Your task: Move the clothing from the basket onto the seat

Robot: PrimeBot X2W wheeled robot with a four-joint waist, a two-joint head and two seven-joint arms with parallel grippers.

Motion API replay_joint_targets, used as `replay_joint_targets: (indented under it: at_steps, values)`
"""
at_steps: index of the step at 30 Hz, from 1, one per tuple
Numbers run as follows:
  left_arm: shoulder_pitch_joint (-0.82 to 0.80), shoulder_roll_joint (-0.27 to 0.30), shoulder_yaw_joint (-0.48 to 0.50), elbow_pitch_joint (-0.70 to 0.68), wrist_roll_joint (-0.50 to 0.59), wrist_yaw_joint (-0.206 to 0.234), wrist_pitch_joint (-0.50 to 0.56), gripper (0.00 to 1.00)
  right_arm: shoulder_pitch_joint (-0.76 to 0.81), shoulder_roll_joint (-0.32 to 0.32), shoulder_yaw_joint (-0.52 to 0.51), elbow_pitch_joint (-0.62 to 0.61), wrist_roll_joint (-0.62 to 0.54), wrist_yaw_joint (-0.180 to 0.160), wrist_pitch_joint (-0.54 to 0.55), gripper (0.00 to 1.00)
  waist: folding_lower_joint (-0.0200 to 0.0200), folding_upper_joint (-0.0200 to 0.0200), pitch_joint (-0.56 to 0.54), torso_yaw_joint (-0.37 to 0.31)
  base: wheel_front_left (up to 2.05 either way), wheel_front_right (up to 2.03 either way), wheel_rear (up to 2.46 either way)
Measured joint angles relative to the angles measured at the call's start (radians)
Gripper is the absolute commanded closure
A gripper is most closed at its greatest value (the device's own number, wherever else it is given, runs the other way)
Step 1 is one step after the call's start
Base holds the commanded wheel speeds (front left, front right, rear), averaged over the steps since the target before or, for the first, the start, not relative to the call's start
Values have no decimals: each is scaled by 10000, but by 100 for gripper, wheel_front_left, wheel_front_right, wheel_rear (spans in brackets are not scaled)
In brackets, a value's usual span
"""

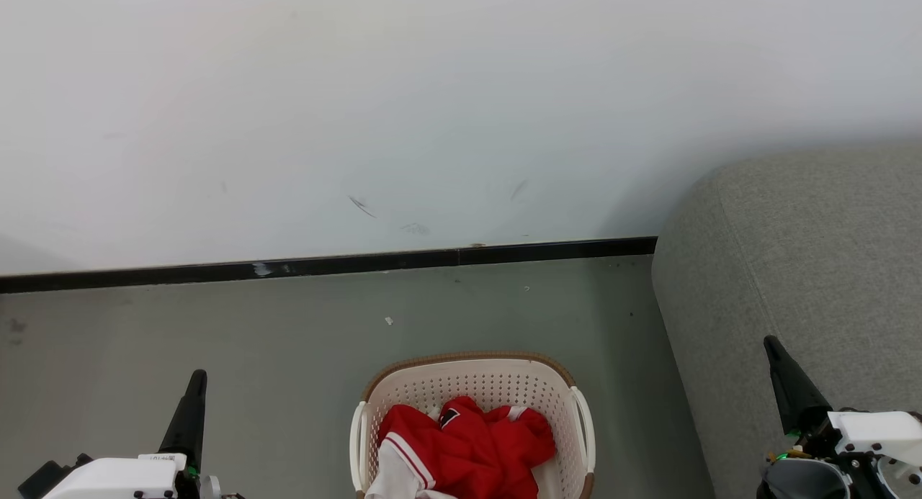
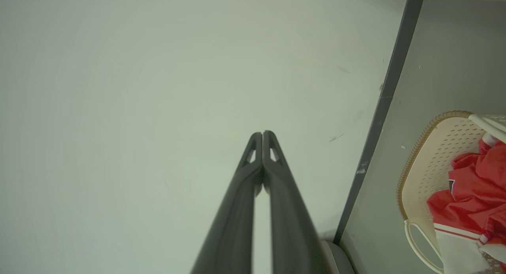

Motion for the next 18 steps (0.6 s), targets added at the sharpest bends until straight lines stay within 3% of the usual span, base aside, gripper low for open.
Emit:
replay_joint_targets:
  at_steps: [18]
  values:
    - [0, 0, 0, 0, 0, 0, 0, 100, 0, -2, 4, 0, 0, 0, 0, 100, 0, 0, 0, 0, 0, 0, 0]
